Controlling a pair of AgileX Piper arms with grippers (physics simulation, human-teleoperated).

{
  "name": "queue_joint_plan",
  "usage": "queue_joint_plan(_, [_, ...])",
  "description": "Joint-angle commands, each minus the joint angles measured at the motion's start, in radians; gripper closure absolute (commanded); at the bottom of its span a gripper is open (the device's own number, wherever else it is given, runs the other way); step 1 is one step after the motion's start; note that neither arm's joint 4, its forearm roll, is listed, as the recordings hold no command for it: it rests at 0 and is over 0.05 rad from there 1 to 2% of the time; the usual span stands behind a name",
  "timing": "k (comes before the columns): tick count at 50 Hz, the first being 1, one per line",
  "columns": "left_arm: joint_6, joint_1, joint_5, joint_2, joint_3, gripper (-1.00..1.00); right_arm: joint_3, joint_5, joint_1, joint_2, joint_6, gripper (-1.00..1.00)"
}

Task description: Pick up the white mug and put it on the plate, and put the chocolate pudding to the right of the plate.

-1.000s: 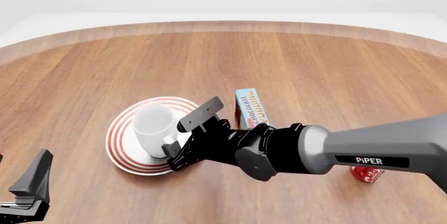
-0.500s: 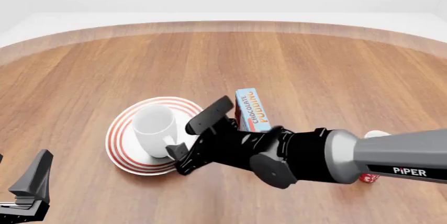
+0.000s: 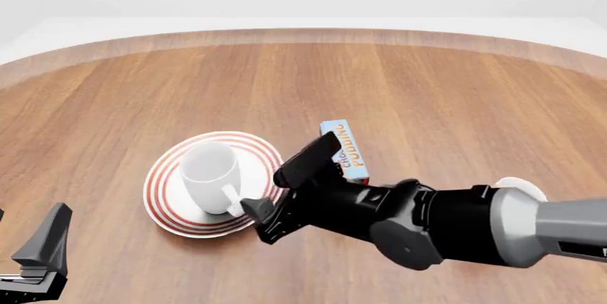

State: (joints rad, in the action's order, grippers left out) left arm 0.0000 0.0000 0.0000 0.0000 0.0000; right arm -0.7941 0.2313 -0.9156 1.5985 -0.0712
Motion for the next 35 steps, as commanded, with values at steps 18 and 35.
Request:
queue_joint_plan(18, [0.000,0.000,0.000,0.000,0.000,-1.00,0.141,0.055,0.019,-0.133,-0.012,-1.00])
queue_joint_plan(35, [0.000,0.000,0.000,0.000,0.000,-1.00,0.218,0.057,0.029,-0.221,-0.005,-1.00])
